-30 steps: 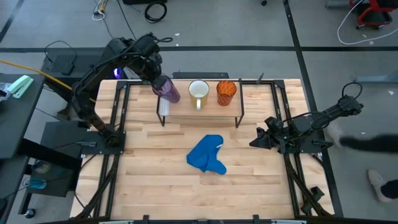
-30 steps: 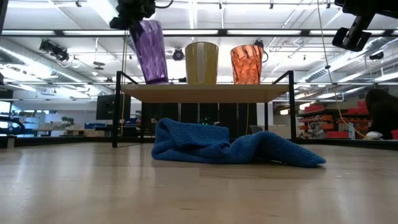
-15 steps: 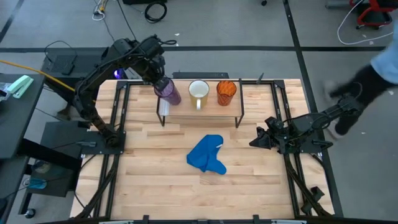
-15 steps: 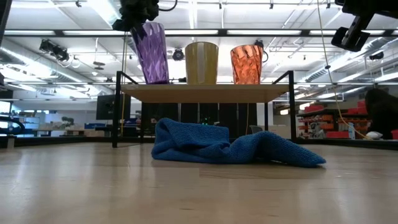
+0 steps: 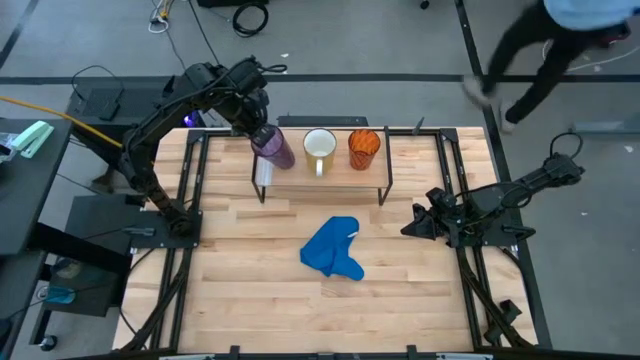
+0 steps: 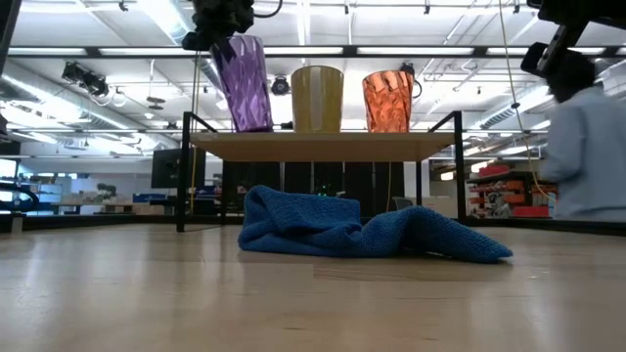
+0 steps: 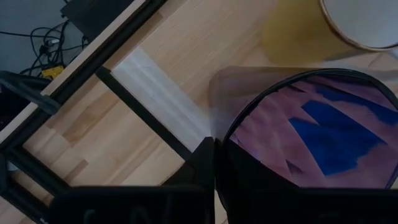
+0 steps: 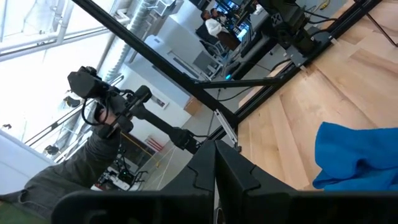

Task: Stack small to large cups/mugs on shelf
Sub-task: Put the violet cup on the shelf, then return to Home Position

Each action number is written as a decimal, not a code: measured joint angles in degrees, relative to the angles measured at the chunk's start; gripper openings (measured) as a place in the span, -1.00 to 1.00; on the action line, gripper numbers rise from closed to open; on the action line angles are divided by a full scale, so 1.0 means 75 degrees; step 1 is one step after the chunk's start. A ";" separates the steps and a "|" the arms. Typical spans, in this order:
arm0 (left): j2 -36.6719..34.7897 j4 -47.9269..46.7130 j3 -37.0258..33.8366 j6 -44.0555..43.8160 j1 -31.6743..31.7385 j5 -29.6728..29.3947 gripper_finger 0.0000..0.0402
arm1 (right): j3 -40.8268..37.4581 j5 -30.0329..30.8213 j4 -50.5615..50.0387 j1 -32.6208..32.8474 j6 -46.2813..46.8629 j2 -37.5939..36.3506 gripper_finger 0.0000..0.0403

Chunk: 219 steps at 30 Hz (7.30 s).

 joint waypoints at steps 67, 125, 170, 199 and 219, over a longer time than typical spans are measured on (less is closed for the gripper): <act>0.0003 0.0394 0.0000 0.0000 0.0001 0.0003 -0.46 | 0.0000 -0.0001 -0.0002 -0.0002 0.0015 0.0001 -0.92; -0.3289 -0.0187 0.2250 -0.0441 0.0467 -0.0070 -0.47 | 0.0283 -0.0004 -0.0002 0.0000 -0.0427 0.0002 -0.92; -0.3570 0.7583 -0.0297 0.2256 0.3258 -0.0656 -0.47 | 1.1338 -0.1828 -0.4845 -0.9290 -0.8758 0.3301 -0.92; -0.6670 0.9925 -0.3889 0.2461 0.2081 -0.2023 -0.47 | 0.7881 -0.0976 -0.4365 -0.9316 -0.7556 -0.0320 -0.92; -1.1082 1.1321 -0.7702 0.2378 0.1994 -0.2548 -0.47 | 0.5068 -0.1042 -0.3307 -0.9468 -0.6403 -0.3375 -0.92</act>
